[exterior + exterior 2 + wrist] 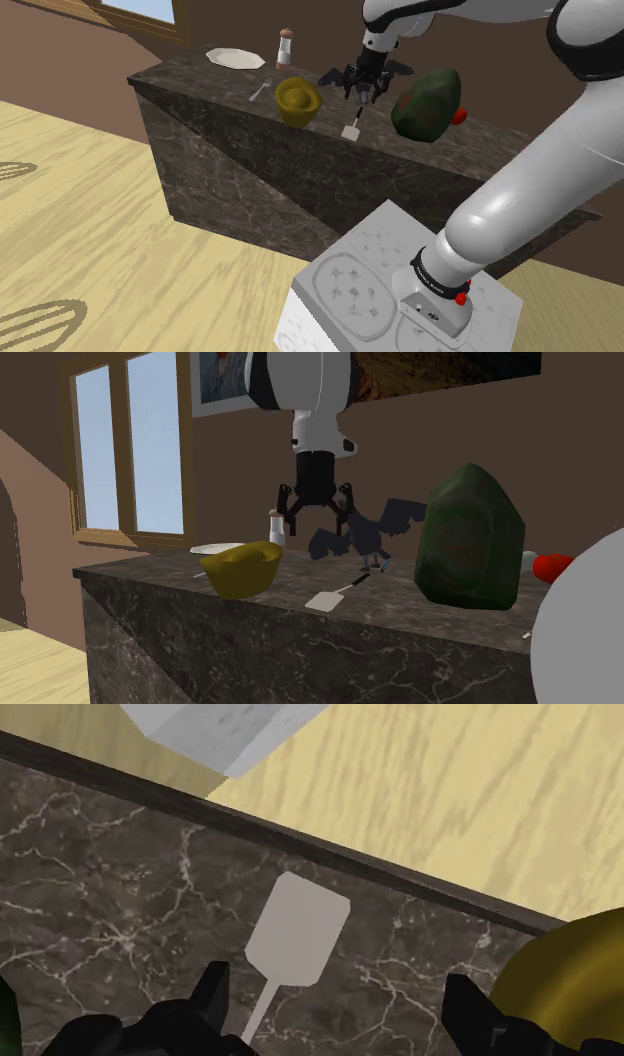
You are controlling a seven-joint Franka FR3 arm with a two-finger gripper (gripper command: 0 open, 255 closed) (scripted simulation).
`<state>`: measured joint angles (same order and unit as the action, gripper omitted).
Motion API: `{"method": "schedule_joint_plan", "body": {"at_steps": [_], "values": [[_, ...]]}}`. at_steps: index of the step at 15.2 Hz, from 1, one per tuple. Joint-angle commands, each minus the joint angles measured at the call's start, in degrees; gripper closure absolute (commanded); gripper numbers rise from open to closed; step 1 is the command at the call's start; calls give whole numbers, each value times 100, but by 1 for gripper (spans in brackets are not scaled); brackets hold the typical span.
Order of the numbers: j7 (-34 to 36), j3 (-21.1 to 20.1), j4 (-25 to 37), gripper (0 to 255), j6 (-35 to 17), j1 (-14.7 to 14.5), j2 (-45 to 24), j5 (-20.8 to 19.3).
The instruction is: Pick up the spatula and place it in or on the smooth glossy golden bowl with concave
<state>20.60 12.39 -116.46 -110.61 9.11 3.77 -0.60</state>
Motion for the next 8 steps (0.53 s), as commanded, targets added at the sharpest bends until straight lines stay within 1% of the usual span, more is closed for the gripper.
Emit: {"method": "schedule_joint_plan", "body": {"at_steps": [1,8], "values": [[104,98,215,0,-146,88,-405,123],[406,380,1184,0,-362,462,-1772,657]]}}
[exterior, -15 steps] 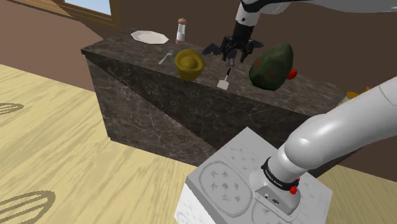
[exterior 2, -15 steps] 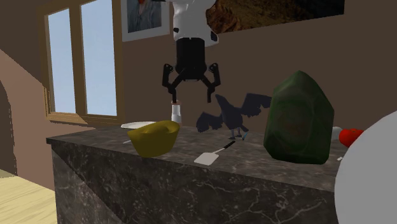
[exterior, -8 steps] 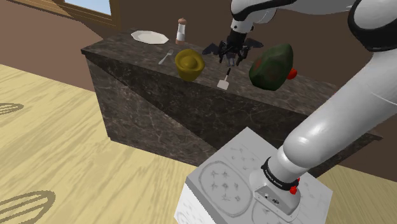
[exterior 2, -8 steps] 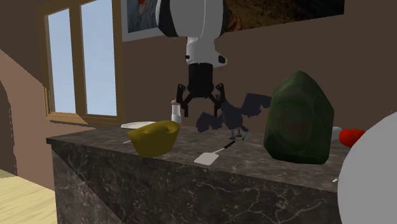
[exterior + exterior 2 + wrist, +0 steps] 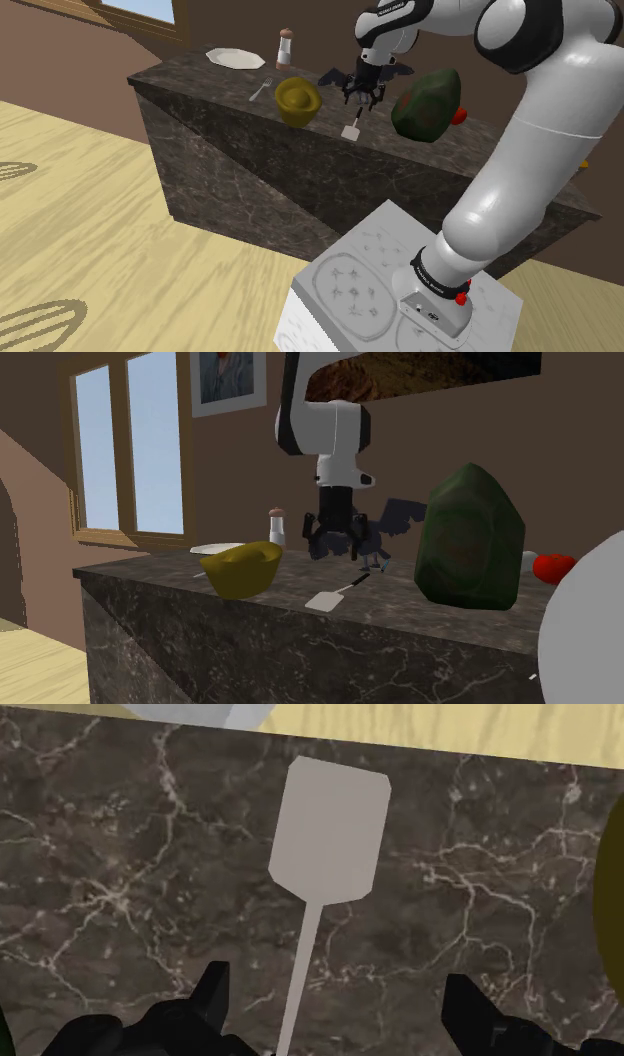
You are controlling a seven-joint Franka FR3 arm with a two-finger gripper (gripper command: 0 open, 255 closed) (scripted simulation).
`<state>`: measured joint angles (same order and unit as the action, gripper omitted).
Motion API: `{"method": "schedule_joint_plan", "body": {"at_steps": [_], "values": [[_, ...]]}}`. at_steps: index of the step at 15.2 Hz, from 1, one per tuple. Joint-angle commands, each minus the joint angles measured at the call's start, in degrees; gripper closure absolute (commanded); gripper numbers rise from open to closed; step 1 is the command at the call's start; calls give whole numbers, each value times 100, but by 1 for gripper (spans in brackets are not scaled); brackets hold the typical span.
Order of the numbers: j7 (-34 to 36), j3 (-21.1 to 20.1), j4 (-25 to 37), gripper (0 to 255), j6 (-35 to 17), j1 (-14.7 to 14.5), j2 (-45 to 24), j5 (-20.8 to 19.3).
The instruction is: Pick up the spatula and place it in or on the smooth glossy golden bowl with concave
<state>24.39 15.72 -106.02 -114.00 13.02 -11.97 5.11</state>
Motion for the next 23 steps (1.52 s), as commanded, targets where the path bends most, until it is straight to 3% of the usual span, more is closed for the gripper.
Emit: {"method": "schedule_joint_plan", "body": {"at_steps": [1,4,12,19,20,23], "values": [[70,77,291,0,-35,137,-391,170],[177,141,672,0,-51,311,-861,376],[118,97,350,0,-561,315,-1060,467],[118,97,350,0,-561,315,-1060,467],[118,96,350,255,-561,315,-1060,467],[117,96,348,255,-563,315,-1061,467]]}}
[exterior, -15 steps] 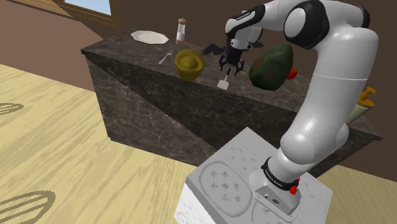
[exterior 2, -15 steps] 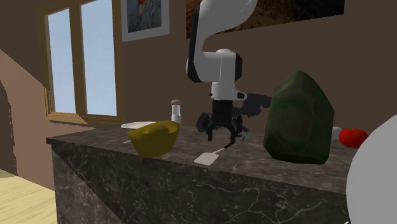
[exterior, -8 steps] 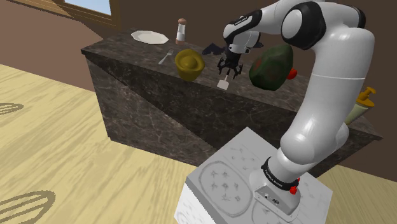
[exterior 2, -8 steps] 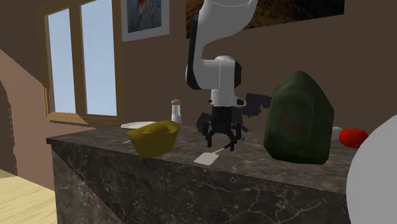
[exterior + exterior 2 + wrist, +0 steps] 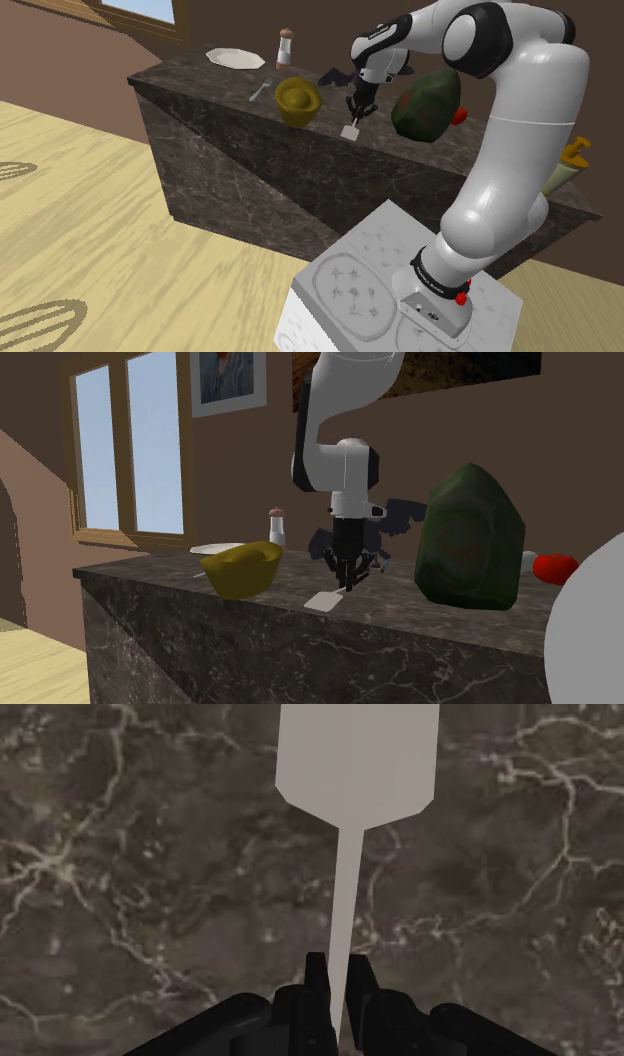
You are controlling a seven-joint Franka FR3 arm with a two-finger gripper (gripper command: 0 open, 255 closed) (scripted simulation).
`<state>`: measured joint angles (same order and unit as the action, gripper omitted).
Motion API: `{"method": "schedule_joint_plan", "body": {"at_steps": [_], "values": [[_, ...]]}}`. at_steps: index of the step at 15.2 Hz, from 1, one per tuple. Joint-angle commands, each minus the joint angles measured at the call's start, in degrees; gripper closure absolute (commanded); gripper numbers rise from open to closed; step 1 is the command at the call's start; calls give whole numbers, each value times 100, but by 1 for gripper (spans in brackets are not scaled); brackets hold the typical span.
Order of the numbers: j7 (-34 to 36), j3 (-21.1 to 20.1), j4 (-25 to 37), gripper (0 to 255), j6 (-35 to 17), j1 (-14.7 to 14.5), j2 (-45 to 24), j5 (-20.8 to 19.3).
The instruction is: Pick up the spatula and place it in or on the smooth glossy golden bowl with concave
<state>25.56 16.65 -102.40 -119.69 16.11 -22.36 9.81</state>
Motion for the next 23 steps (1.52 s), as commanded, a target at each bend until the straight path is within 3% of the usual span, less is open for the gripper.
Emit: {"method": "schedule_joint_plan", "body": {"at_steps": [1,6,23], "values": [[0,4,-21,255,2,4,-17,-4],[0,4,-12,255,8,5,-20,-4],[161,83,651,255,1128,-30,463,-207]]}}
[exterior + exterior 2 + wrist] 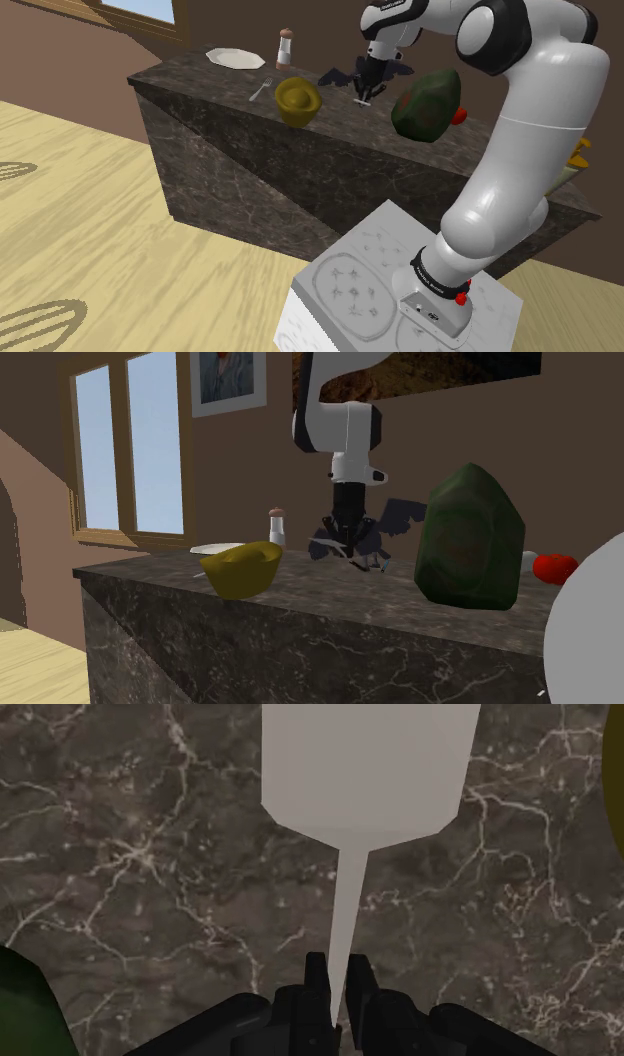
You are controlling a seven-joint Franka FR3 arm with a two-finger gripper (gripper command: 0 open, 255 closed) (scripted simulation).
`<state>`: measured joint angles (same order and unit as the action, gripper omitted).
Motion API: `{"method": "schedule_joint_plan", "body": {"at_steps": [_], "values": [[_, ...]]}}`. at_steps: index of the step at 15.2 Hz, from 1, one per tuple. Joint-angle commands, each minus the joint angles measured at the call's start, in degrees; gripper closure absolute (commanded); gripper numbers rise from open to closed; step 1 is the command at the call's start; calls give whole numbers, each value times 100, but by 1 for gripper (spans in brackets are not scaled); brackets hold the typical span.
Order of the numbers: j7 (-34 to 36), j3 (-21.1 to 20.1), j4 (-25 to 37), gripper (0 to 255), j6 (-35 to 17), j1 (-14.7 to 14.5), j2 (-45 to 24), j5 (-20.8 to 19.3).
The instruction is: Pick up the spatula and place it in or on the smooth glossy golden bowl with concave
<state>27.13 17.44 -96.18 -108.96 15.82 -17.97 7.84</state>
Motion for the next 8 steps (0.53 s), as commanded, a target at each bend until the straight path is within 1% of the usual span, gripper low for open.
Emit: {"method": "schedule_joint_plan", "body": {"at_steps": [1,8], "values": [[12,6,81,255,124,-1,42,-17],[57,24,490,255,623,6,140,-61]]}}
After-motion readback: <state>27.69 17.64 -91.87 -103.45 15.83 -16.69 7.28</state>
